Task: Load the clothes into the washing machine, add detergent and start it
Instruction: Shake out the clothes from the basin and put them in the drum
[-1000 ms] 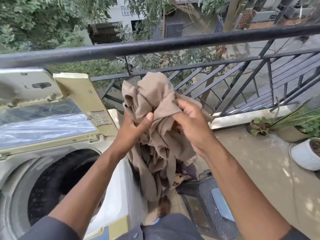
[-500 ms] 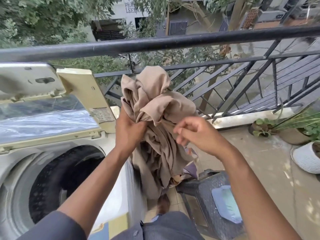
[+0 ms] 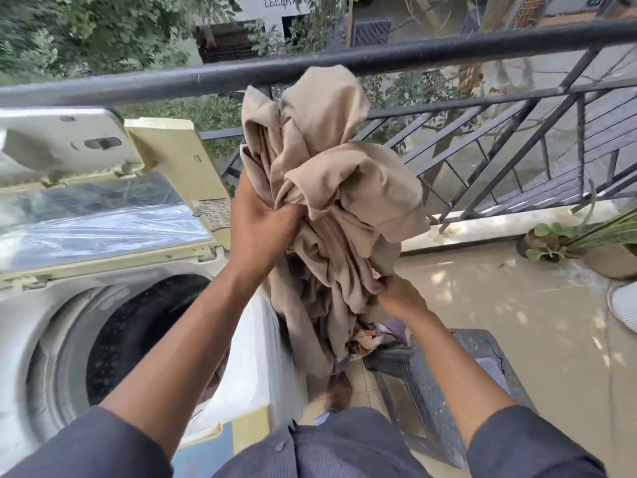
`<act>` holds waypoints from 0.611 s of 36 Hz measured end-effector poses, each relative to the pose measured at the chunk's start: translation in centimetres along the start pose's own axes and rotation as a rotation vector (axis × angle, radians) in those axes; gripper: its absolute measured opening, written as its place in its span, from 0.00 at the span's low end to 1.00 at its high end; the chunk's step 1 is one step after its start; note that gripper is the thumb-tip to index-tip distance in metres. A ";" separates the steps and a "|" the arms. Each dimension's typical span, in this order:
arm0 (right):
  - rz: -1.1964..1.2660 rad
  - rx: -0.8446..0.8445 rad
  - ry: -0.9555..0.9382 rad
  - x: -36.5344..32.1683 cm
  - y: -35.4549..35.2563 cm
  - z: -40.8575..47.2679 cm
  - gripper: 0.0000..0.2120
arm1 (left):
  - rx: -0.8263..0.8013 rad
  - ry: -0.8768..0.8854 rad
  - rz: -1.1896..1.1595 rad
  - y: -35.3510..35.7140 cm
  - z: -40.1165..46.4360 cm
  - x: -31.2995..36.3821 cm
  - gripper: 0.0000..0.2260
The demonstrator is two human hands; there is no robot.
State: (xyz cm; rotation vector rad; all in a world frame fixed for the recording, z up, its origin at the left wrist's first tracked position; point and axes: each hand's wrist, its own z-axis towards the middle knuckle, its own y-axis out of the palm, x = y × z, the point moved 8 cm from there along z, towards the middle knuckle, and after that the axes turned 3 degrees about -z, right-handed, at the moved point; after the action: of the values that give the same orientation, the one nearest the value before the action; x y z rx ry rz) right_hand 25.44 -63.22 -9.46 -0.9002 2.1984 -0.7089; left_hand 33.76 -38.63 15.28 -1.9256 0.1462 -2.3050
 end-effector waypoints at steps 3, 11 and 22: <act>0.214 0.116 -0.038 -0.4 -4.3 -1.8 0.12 | 0.005 -0.010 0.057 -0.5 0.4 -1.2 0.24; 1.062 0.306 -0.276 -3.0 -15.5 -8.4 0.13 | 0.063 -0.103 0.214 -0.2 -0.2 -3.6 0.24; 1.008 -0.014 -0.766 -13.6 -16.6 -14.8 0.13 | -0.287 -0.162 -0.136 2.8 -1.3 -2.7 0.45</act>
State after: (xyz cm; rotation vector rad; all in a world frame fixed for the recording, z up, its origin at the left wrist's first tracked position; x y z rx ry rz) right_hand 28.76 -59.80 16.18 0.0431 1.6182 0.1420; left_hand 33.08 -40.99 11.98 -2.3185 0.3559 -2.3032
